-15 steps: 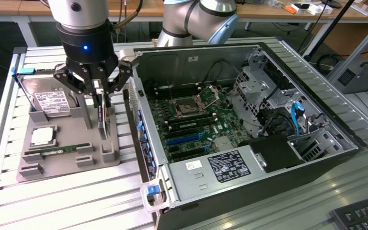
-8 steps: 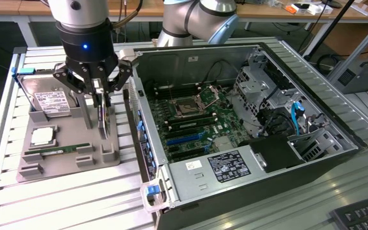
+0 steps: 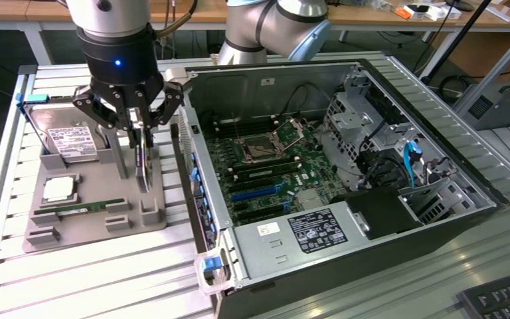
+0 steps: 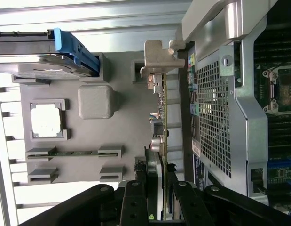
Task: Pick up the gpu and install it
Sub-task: 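Pick up the gpu and move the gpu toward the slot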
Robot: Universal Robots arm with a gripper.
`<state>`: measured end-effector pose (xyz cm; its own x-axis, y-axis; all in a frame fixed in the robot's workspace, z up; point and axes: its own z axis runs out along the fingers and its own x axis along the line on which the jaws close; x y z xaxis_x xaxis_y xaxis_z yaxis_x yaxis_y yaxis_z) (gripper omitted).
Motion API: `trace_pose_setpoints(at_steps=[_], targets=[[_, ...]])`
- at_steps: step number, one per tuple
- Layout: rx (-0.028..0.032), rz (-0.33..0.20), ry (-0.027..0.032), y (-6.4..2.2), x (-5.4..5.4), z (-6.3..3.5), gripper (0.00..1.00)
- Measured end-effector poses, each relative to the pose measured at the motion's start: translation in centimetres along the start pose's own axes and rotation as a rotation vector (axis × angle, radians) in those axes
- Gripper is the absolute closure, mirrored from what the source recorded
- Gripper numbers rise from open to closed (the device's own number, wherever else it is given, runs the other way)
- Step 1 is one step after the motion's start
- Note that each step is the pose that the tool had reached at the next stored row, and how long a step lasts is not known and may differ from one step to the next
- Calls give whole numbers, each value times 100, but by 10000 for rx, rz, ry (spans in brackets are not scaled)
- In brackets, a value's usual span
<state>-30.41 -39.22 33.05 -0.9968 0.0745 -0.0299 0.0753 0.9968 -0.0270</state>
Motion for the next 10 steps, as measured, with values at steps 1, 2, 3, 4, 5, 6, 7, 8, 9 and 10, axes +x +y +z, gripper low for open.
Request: trace_pose_setpoints(at_steps=[1, 2, 3, 4, 5, 6, 7, 8, 9, 10], targets=[[0, 0, 0, -1, 0, -3, 73], [0, 0, 0, -1, 0, -5, 73], [0, 0, 0, -1, 0, -7, 73], [0, 0, 0, -2, 0, -9, 73], [1, 0, 1, -3, 0, -12, 73], [1, 0, 1, -3, 0, -14, 73], [0, 0, 0, -3, -1, -16, 73], [0, 0, 1, -4, -1, -19, 73], [0, -1, 0, -4, -1, -21, 73], [1, 0, 0, -5, -1, -23, 73]])
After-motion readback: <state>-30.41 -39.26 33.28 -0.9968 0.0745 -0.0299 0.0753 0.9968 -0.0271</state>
